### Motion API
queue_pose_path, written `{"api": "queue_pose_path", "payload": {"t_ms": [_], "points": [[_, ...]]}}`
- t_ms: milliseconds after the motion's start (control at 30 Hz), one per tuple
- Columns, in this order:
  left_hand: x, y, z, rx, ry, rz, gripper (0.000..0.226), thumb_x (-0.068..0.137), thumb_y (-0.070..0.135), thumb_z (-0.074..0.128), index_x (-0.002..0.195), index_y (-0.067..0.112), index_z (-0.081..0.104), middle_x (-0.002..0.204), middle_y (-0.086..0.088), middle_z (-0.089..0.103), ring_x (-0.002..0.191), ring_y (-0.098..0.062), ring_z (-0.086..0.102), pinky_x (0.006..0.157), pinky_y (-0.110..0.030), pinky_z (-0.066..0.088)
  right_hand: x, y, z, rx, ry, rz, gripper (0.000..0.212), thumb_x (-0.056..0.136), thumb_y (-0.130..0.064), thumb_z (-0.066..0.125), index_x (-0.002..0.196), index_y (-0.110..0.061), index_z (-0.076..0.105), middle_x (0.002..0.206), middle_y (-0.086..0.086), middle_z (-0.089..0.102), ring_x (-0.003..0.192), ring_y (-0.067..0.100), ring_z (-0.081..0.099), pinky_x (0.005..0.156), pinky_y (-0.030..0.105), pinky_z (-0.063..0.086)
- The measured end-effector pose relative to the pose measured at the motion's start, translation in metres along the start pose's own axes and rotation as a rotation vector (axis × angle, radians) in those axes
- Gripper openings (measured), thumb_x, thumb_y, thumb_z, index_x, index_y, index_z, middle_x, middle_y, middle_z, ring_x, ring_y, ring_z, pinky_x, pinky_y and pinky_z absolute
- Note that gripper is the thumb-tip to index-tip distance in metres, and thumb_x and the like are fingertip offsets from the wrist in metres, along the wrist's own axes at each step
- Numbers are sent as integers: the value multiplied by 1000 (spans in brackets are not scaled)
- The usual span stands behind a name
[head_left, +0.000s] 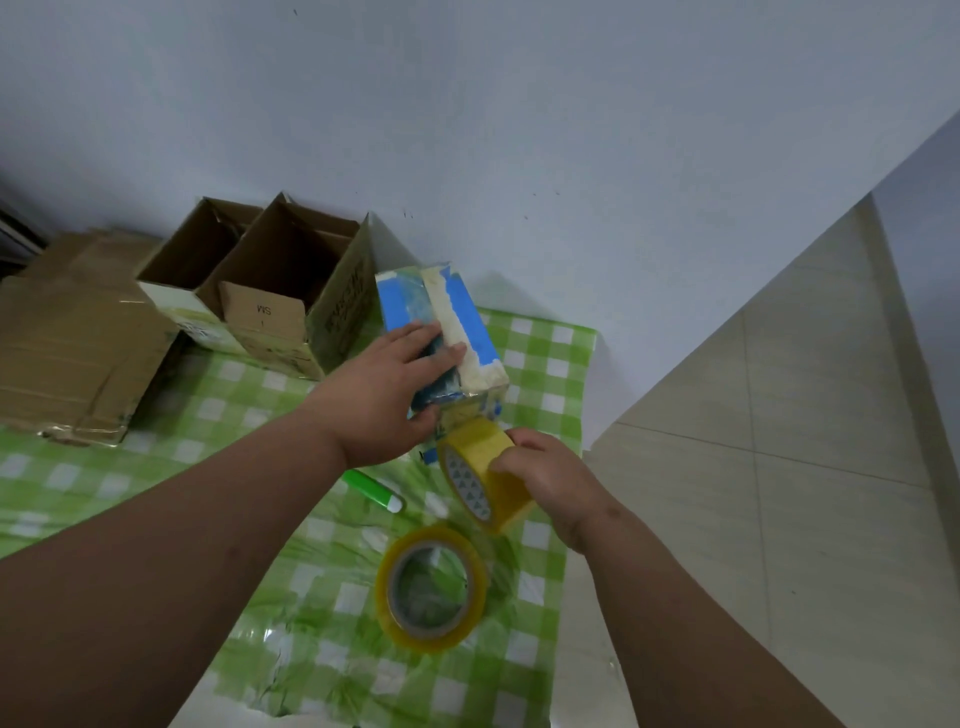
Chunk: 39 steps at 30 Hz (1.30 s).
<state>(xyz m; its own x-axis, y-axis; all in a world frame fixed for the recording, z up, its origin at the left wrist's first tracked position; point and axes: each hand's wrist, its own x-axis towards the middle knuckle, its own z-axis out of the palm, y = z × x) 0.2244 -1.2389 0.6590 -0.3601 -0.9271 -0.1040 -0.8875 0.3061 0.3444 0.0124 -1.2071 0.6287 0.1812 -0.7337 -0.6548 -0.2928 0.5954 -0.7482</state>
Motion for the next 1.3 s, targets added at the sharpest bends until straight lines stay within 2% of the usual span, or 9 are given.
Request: {"api": "queue_pose_path", "payload": {"t_ms": [100, 200, 433, 733, 967, 1067, 1167, 1233, 1300], "points": [[-5, -2, 6, -13, -70, -16, 70, 91, 31, 61, 153, 32, 29, 165, -1, 10, 152, -17, 2, 121, -32, 15, 5, 4, 9, -11, -44, -20, 15, 83, -26, 67, 95, -17, 70, 95, 5, 73, 88, 25, 68, 83, 41, 53], [-10, -2, 13, -56, -52, -42, 74, 88, 49, 64, 153, 32, 31, 165, 3, 10, 151, -13, -2, 120, -30, 13, 8, 11, 12, -79, -59, -25, 9, 92, -30, 64, 94, -22, 67, 97, 2, 71, 90, 22, 66, 89, 44, 52], [-5, 3, 22, -103, 62, -107, 68, 84, 43, 73, 145, 28, 47, 161, 1, 26, 151, -18, 13, 118, -37, 24, 9, 19, 16, -200, -81, -88, 8, 96, -33, 59, 94, -25, 63, 97, 0, 68, 89, 17, 63, 83, 36, 51], [-7, -1, 27, -92, 95, -76, 66, 86, 37, 72, 146, 27, 46, 161, -1, 25, 151, -21, 13, 117, -39, 25, 21, 26, 33, -361, -5, -105, 20, 99, -40, 49, 91, -22, 54, 89, -1, 58, 88, 24, 58, 72, 32, 41], [-17, -13, 31, 1, 39, -23, 87, 85, 38, 71, 154, 39, 19, 165, 6, 3, 152, -18, -3, 118, -36, 16, 22, 32, 30, -332, 90, -125, 21, 92, -45, 59, 77, -31, 55, 78, -11, 60, 78, 13, 59, 66, 30, 43], [-30, -8, 36, -78, 171, -94, 94, 84, 38, 70, 156, 33, 9, 165, 3, 3, 152, -21, 0, 119, -38, 16, 24, 32, 31, -321, 115, -123, 18, 87, -45, 61, 86, -28, 60, 86, -10, 63, 85, 14, 62, 72, 31, 47], [-50, -8, 47, -225, 353, -230, 86, 73, 29, 66, 150, 8, 34, 155, -13, 33, 144, -30, 29, 115, -41, 28, 23, 30, 30, -333, 152, -123, 38, 86, -49, 62, 118, -28, 61, 100, -14, 57, 98, 10, 56, 76, 25, 41], [-63, -15, 61, -257, 305, -395, 74, 70, 25, 63, 140, 5, 48, 143, -16, 46, 133, -34, 41, 109, -43, 35, 25, 29, 29, -312, 169, -145, 42, 86, -49, 63, 122, -27, 61, 97, -19, 54, 96, 7, 55, 74, 22, 39], [-72, -26, 76, -237, 113, -578, 57, 80, 22, 64, 136, 12, 54, 139, -11, 50, 129, -33, 44, 105, -42, 39, 26, 28, 30, -286, 172, -161, 41, 86, -47, 63, 122, -26, 62, 96, -20, 54, 93, 4, 54, 75, 22, 40]]}}
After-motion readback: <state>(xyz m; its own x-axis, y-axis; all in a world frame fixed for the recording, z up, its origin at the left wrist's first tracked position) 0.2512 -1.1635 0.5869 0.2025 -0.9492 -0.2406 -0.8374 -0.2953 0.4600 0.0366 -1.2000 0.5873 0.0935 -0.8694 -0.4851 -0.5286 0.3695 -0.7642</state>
